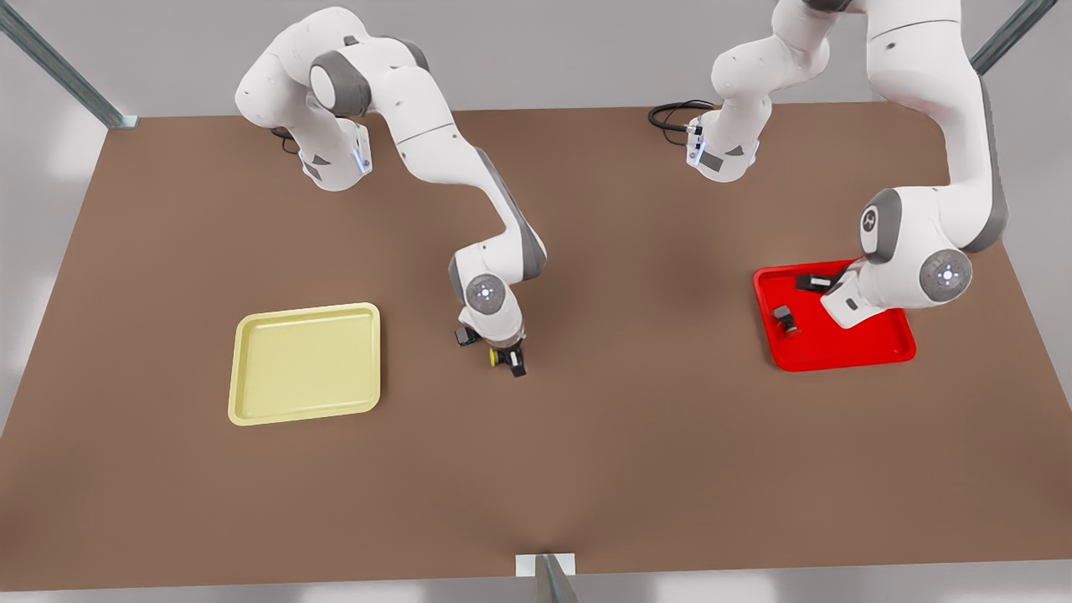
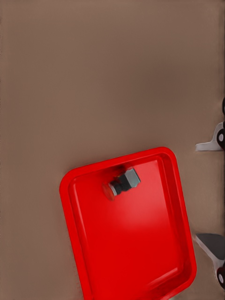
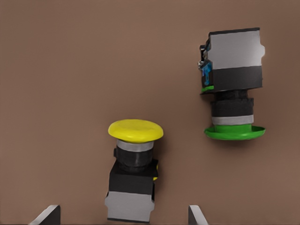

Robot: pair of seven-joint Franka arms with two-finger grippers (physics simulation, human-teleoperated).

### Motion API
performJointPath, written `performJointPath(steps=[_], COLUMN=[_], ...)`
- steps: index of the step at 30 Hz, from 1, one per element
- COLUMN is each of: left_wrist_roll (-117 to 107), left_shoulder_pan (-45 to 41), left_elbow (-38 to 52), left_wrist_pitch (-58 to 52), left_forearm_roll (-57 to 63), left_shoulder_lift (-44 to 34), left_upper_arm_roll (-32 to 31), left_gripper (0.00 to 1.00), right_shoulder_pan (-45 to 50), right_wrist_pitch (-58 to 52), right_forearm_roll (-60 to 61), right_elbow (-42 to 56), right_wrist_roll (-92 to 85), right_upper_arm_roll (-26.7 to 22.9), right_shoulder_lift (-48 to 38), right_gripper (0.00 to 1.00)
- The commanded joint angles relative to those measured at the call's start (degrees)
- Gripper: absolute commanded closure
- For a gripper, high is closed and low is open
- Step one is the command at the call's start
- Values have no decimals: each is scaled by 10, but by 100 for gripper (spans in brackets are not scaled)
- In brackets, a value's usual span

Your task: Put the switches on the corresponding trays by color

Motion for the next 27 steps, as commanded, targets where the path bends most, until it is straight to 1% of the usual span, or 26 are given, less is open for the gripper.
performJointPath(steps=[1, 2, 3, 6, 7, 8, 9, 10, 11, 12, 13, 15, 16, 17, 18, 21, 22, 23, 27], left_wrist_roll=[-8, -45, -54, -137, -141, -135, -133, -101, -88, -60, -58, -69, -70, -70, -67, -66, -66, -67, -59], left_shoulder_pan=[-5, -4, -7, -40, -85, -163, -223, -257, -240, -217, -203, -212, -208, -205, -206, -203, -202, -202, -183], left_elbow=[12, 34, 66, 132, 132, 132, 147, 187, 216, 216, 216, 215, 209, 209, 215, 216, 216, 216, 223], left_wrist_pitch=[-10, -23, -23, -20, -22, -24, -45, -76, -110, -111, -111, -113, -112, -107, -108, -113, -110, -105, -112], left_forearm_roll=[-2, -1, 0, 15, 15, 8, 8, 2, -2, -27, -26, -26, -32, -32, -33, -34, -32, -29, -30], left_shoulder_lift=[-1, -1, 3, 7, -19, -45, -55, -53, -49, -43, -41, -40, -40, -39, -39, -39, -37, -25, -25], left_upper_arm_roll=[-10, -35, -46, -51, -14, 88, 159, 209, 212, 213, 210, 207, 207, 206, 206, 209, 211, 212, 212], left_gripper=[0, 0, 0, 0, 0, 0, 0, 0, 0, 0, 0, 0, 0, 0, 0, 0, 0, 0, 0], right_shoulder_pan=[0, 1, 1, -1, -4, -4, -4, -6, -7, -9, -10, -11, -11, -11, -11, -11, -10, -11, -18], right_wrist_pitch=[-1, -1, -3, 0, 0, 0, -2, -3, -3, -2, 0, 0, 1, 1, 1, 2, 2, 3, 11], right_forearm_roll=[0, 0, -1, 1, 2, 3, 2, 1, 1, 1, 2, 2, 2, 2, 2, 1, 1, 1, 1], right_elbow=[2, 3, 7, 7, 8, 8, 10, 9, 9, 9, 11, 18, 18, 18, 17, 17, 17, 18, 17], right_wrist_roll=[0, 1, 0, 4, 5, 5, 4, 1, -2, -2, -1, 1, 1, 1, -3, -6, -6, -7, -7], right_upper_arm_roll=[0, 0, 0, 6, 12, 13, 13, 13, 13, 13, 13, 13, 13, 13, 13, 13, 13, 13, 13], right_shoulder_lift=[2, 5, 6, 12, 14, 17, 18, 18, 17, 17, 17, 18, 18, 19, 19, 22, 22, 22, 22], right_gripper=[0, 0, 0, 0, 0, 0, 0, 0, 0, 0, 0, 0, 6, 19, 24, 27, 32, 32, 32])
